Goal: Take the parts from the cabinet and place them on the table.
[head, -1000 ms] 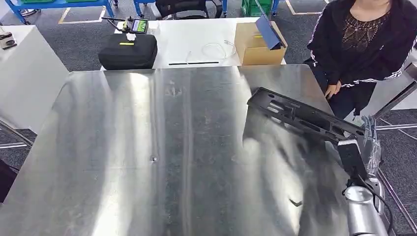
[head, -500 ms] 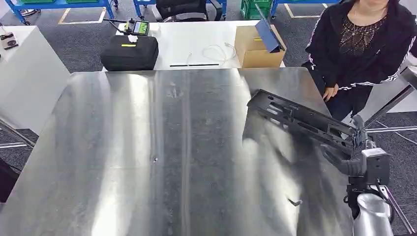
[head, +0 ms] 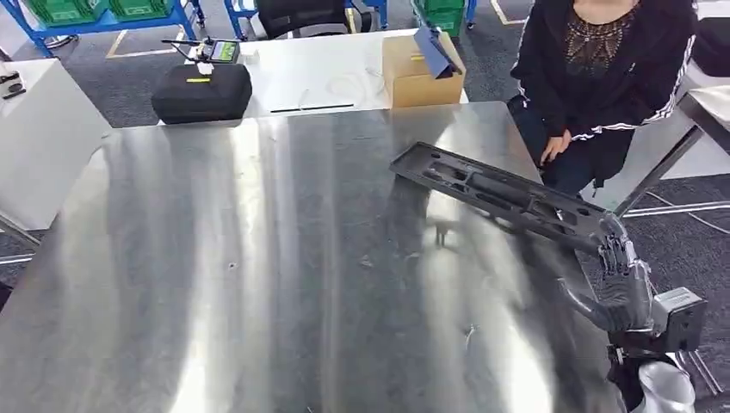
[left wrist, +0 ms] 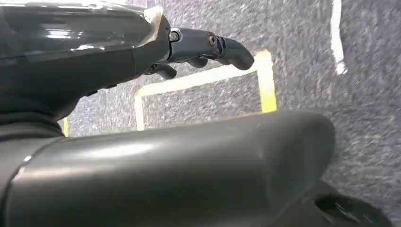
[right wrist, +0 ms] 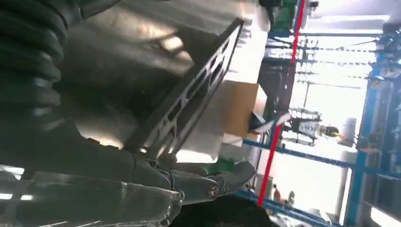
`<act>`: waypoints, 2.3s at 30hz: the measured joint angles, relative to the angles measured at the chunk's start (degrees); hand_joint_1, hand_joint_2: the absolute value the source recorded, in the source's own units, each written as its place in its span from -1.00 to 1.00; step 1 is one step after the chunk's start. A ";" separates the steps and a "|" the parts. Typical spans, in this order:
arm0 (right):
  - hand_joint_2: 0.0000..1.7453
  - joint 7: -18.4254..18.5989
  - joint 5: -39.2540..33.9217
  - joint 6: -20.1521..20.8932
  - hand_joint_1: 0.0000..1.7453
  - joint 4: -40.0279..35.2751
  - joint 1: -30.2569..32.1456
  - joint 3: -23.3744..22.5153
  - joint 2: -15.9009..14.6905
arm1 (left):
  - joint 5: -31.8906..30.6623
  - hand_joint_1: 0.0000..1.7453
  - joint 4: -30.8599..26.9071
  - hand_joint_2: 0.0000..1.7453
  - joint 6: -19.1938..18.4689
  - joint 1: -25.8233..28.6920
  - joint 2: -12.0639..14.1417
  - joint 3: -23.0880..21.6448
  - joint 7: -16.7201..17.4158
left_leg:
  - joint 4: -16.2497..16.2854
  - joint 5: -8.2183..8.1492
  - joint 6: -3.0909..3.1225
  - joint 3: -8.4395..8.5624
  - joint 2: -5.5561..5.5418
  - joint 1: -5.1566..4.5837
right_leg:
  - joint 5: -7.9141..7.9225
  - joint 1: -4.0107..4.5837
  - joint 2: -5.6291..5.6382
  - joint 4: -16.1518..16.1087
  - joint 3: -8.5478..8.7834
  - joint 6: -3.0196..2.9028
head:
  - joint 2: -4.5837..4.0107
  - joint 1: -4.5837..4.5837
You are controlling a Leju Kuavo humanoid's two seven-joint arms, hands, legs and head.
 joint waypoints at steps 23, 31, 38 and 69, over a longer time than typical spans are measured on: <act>1.00 0.02 0.77 -0.28 -1.00 -2.14 1.12 0.24 0.00 | -0.41 -1.00 -0.04 -1.00 -0.04 -0.63 -0.29 0.02 0.28 | -16.79 14.27 4.60 3.94 0.80 -4.16 | -4.53 1.32 -0.69 -4.40 9.42 2.14 | 0.00 0.57; 1.00 0.09 0.94 -0.42 -1.00 -2.58 1.26 0.15 0.20 | -0.42 -1.00 -0.04 -1.00 -0.02 -0.45 -0.33 0.02 0.31 | -1.70 2.30 1.74 -1.01 -0.08 -2.84 | 0.03 1.07 -1.08 -4.11 4.45 -1.74 | 0.00 0.17; 1.00 0.35 1.22 -0.31 -1.00 -2.67 0.78 0.09 0.06 | -0.42 -1.00 -0.04 -1.00 0.09 -0.81 -0.42 0.02 0.59 | -17.25 6.03 1.51 13.29 -1.00 -2.09 | 3.35 1.08 -1.00 -2.55 -0.26 0.53 | 0.00 0.32; -1.00 3.45 19.12 -19.99 -1.00 18.96 -5.36 -2.36 5.00 | -0.53 -1.00 -0.02 -1.00 0.66 -0.85 -0.50 0.09 1.70 | -11.79 8.40 -0.87 9.59 -0.37 -0.34 | 3.08 1.00 -1.15 -2.61 0.14 -0.23 | 0.00 0.74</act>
